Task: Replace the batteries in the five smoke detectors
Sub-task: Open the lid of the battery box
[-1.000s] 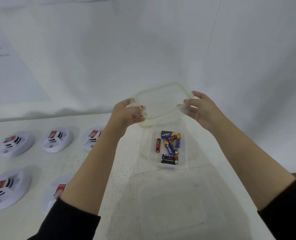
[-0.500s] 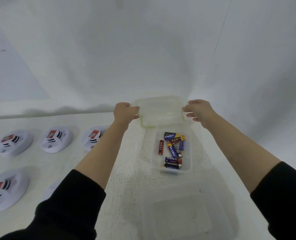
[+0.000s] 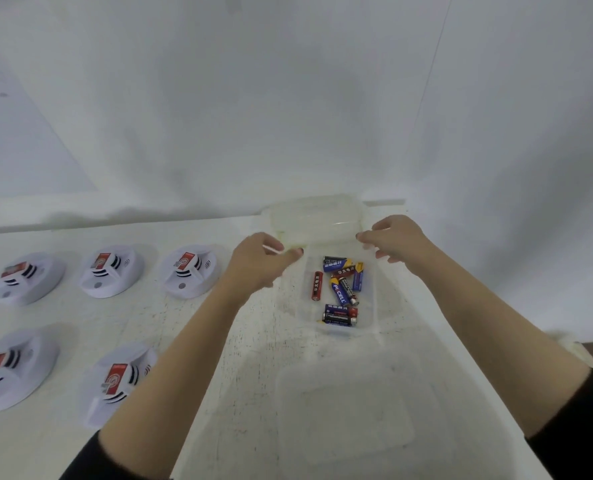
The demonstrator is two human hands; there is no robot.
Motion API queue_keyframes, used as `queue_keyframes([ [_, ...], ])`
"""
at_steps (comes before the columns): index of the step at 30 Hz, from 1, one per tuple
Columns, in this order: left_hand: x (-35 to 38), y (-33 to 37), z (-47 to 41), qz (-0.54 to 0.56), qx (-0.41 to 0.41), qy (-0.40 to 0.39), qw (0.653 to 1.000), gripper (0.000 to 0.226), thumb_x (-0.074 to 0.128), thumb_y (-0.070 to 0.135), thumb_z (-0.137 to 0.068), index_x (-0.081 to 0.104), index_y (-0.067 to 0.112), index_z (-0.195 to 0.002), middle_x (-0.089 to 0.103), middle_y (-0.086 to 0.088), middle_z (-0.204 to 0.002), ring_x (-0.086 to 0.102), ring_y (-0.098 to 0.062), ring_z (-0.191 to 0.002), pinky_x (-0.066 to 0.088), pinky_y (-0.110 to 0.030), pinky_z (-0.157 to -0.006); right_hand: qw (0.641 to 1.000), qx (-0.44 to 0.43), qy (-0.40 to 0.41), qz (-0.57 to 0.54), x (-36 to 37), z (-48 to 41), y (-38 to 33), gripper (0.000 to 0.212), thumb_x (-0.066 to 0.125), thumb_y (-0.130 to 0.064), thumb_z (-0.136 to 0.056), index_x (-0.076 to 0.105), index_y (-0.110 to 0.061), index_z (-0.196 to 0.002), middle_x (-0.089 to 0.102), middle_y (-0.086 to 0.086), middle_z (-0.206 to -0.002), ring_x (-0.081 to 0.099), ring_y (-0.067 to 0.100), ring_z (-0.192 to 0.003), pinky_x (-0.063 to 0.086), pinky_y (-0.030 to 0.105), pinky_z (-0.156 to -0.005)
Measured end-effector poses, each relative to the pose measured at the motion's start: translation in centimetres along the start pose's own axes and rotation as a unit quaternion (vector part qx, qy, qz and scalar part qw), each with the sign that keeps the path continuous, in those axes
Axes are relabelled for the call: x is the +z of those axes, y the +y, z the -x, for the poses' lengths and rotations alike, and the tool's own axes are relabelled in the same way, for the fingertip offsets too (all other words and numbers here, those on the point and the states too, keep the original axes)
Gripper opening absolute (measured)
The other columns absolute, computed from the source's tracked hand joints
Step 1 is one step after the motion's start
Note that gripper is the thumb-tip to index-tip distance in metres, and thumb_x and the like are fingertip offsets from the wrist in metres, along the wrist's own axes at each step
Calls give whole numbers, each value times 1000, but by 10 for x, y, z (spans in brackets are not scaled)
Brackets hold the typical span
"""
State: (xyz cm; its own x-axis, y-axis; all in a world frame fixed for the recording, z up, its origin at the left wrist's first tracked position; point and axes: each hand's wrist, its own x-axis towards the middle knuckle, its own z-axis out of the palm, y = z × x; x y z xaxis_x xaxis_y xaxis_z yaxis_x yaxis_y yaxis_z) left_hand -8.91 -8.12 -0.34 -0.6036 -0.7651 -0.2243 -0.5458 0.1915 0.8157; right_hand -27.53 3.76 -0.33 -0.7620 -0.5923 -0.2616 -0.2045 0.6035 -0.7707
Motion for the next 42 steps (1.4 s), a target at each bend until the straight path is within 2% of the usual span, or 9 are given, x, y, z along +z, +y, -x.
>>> queue_keyframes([
  [3,2,-2,21,-38,-2,-94,995,27,76,31,-81,63,13,-98,71,-5,-91,68,-15,-81,56,-27,-64,999,-32,-21,-20,-1,11,4,26,66,-15,-83,65,-11,-109,62,2,-86,55,10,-65,43,19,-54],
  [6,4,-4,33,-54,1,-94,994,23,78,19,-77,66,14,-96,73,-4,-87,68,-15,-77,55,-26,-62,998,-53,-8,-15,-3,20,11,20,64,-14,-84,67,-19,-102,61,-2,-80,55,7,-63,38,12,-43],
  [12,4,-13,32,-44,56,11,997,8,70,9,-81,72,13,-88,73,-2,-75,66,-11,-62,47,-20,-50,997,-67,41,4,-13,51,27,12,68,-22,-83,72,-12,-80,63,-4,-74,55,9,-65,37,19,-51],
  [16,5,-15,29,-22,91,65,993,4,73,17,-83,73,17,-87,72,0,-83,64,-10,-70,51,-25,-67,998,-36,53,15,-15,75,36,12,72,-17,-78,71,-5,-75,57,-1,-61,47,10,-52,36,21,-49],
  [20,2,-17,34,-22,45,50,998,21,74,25,-82,65,12,-97,65,0,-85,65,-18,-70,59,-36,-68,996,-6,54,65,-17,87,39,23,71,-22,-78,68,1,-73,51,4,-59,46,18,-56,35,26,-54],
  [24,-5,-21,44,11,-24,20,999,26,74,19,-84,58,4,-97,63,-8,-79,65,-18,-58,57,-29,-54,996,-19,65,53,-13,91,38,36,68,-26,-82,67,10,-86,50,10,-67,44,21,-61,34,26,-56],
  [32,1,-25,51,44,35,63,996,19,68,15,-88,62,1,-99,65,-9,-75,64,-13,-51,57,-25,-52,995,-30,85,33,-5,98,48,28,64,-23,-85,68,5,-85,55,4,-66,48,17,-59,38,25,-56],
  [37,-4,-31,79,46,-43,-9,998,34,66,34,-89,56,5,-102,66,-11,-87,67,-18,-64,59,-29,-58,995,-44,63,56,-10,108,58,25,58,-41,-88,63,-17,-87,65,0,-94,61,19,-89,47,31,-77],
  [42,-9,-47,123,39,-93,-128,987,29,72,28,-84,62,4,-95,67,-10,-82,66,-18,-69,55,-27,-57,996,-14,-45,78,-17,141,70,27,63,-43,-84,61,-15,-85,68,4,-82,62,13,-60,49,24,-55],
])
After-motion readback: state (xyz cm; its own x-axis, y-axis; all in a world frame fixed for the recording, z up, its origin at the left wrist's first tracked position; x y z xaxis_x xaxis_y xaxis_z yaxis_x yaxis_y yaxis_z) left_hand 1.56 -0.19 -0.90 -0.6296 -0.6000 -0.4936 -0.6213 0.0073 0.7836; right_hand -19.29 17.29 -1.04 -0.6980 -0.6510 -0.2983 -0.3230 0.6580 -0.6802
